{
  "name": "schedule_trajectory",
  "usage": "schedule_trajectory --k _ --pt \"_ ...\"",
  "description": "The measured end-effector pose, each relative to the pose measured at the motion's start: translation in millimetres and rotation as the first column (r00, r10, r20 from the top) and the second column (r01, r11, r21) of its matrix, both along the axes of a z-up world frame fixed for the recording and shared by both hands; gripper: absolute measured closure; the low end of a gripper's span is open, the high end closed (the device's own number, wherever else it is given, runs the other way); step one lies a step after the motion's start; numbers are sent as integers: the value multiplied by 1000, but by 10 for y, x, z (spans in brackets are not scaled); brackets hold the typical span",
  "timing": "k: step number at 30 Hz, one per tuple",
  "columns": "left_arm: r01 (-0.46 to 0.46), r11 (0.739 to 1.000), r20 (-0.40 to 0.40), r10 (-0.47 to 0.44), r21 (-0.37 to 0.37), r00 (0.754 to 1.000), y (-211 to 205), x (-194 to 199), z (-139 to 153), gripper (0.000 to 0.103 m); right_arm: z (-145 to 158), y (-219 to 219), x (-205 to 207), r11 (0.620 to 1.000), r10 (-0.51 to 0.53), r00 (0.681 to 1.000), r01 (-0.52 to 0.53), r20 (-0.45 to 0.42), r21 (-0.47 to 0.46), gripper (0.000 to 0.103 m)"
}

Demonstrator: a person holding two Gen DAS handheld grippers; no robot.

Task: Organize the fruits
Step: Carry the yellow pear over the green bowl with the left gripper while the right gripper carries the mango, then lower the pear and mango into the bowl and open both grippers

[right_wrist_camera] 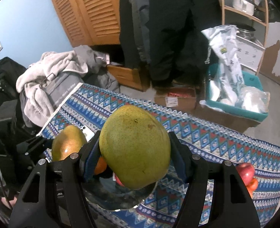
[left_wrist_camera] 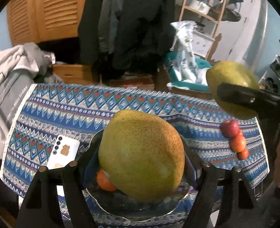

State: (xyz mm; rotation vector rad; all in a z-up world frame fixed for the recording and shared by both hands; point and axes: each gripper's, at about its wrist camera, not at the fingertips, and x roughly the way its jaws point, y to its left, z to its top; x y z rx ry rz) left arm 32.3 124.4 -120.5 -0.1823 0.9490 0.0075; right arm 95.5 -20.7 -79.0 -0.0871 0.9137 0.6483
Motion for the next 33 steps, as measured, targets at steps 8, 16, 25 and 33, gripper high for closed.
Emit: schedule_trajectory --k 8,16,25,33 --pt "-29 1000 -49 29 -1 998 204 113 -294 25 -301 266 102 999 19 998 -21 -55 -32 36" --pt "-56 998 -121 55 -10 991 282 248 -610 25 -633 356 179 996 12 993 -22 -114 -87 36" --pt "-79 996 -193 68 -50 979 321 362 -865 25 -818 362 182 994 8 989 -24 -151 -105 36" --pt "-93 993 -242 75 -66 967 335 413 -1039 25 -898 359 223 993 1 985 -20 -170 -113 36"
